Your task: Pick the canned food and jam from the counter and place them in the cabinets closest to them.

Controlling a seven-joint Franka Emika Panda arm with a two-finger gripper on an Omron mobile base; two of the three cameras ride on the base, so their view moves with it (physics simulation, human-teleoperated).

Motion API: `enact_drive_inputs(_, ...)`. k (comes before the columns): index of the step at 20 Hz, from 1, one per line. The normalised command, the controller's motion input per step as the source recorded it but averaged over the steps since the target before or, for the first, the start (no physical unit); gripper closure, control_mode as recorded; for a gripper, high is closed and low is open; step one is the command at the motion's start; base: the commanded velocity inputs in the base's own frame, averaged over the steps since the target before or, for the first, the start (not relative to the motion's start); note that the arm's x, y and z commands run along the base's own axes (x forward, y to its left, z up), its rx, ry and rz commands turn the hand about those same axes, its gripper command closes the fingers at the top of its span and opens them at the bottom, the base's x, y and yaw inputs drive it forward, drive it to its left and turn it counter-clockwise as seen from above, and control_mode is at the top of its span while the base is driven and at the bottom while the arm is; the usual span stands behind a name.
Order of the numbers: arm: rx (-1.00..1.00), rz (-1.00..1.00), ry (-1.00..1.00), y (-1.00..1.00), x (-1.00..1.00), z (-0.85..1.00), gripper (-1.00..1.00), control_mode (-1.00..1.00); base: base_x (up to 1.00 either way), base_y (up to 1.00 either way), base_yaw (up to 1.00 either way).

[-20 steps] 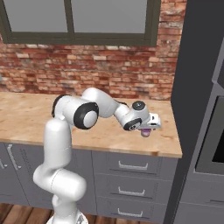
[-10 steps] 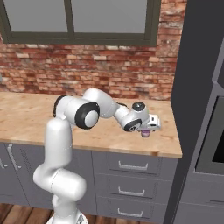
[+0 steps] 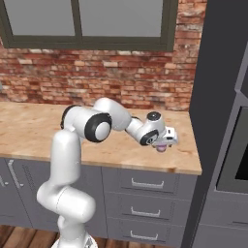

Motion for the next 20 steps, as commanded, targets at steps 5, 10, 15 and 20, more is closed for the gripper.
enact_drive_inputs(5, 0.00, 0.00, 0.00, 0.00, 0.00, 0.00, 1.00, -1.00, 0.00, 0.00, 0.00)
enact_drive_inputs(10, 0.01, -0.01, 0.00, 0.00, 0.00, 0.13, 1.00, -1.00, 0.00, 0.00, 0.00)
enact_drive_inputs(15, 0.04, -0.02, 0.01, 0.05, -0.06, 0.61, 1.00, -1.00, 0.00, 0.00, 0.00)
enact_drive_inputs(20, 0.01, 0.00, 0.11, 0.13, -0.23, 0.76, 1.00, -1.00, 0.00, 0.00, 0.00)
